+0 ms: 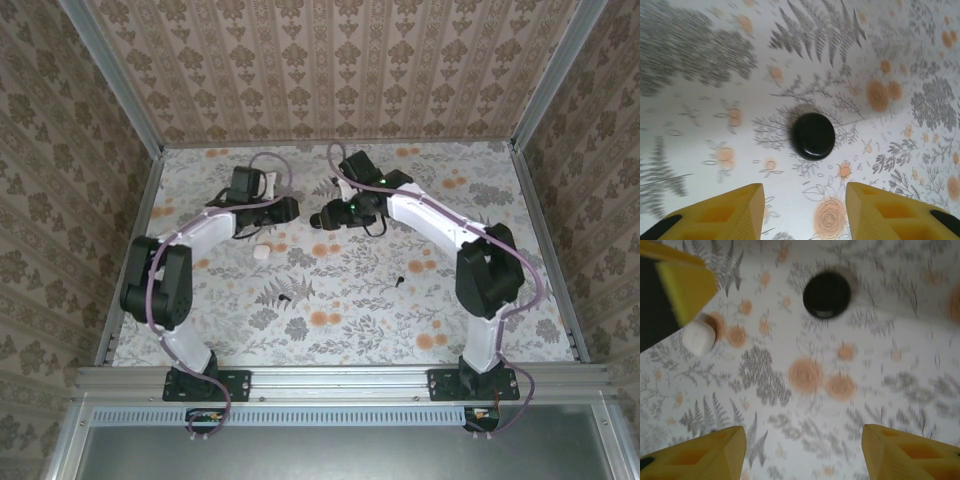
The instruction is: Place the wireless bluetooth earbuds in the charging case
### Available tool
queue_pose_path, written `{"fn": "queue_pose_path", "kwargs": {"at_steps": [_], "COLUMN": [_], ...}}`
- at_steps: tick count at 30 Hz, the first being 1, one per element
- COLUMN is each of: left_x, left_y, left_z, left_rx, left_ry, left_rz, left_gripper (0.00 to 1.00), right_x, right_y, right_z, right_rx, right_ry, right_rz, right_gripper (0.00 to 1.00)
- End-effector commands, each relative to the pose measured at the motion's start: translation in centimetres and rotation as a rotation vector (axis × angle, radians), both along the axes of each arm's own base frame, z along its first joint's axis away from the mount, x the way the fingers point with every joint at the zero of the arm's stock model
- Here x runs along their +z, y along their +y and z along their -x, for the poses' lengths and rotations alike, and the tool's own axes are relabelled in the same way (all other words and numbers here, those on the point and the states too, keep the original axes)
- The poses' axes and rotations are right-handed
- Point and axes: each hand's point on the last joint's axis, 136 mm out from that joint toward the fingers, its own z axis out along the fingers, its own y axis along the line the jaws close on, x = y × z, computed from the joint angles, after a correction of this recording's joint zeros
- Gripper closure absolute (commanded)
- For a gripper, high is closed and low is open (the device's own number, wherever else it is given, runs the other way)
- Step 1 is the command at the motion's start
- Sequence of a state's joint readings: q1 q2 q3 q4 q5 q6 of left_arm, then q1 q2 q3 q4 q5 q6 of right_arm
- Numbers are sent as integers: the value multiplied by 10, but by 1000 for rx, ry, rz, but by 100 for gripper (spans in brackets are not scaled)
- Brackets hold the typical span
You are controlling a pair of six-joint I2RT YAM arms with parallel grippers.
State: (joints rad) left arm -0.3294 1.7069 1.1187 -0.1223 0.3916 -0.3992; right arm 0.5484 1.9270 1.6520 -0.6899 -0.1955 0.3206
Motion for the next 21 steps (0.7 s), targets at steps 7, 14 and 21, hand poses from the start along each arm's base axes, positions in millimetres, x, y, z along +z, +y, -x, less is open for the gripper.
{"fn": "queue_pose_path", "kwargs": {"at_steps": [7,14,21], "left_x": [5,-2,-8], "left_y": [45,51,53], "left_z": [8,10,13], "left_rx": [73,84,86], "left_ry": [-20,-5,15], "left_rz": [-27,-16,-12], "left_gripper": [53,53,53], "right_x": [-50,-79,-107], "right_y": [28,47,63], "right_z": [-61,-87,-77], "right_rx": [182,249,320], "right_ry": [-42,-39,-15], "right_rz": [178,209,239], "right_gripper": [35,34,33]}}
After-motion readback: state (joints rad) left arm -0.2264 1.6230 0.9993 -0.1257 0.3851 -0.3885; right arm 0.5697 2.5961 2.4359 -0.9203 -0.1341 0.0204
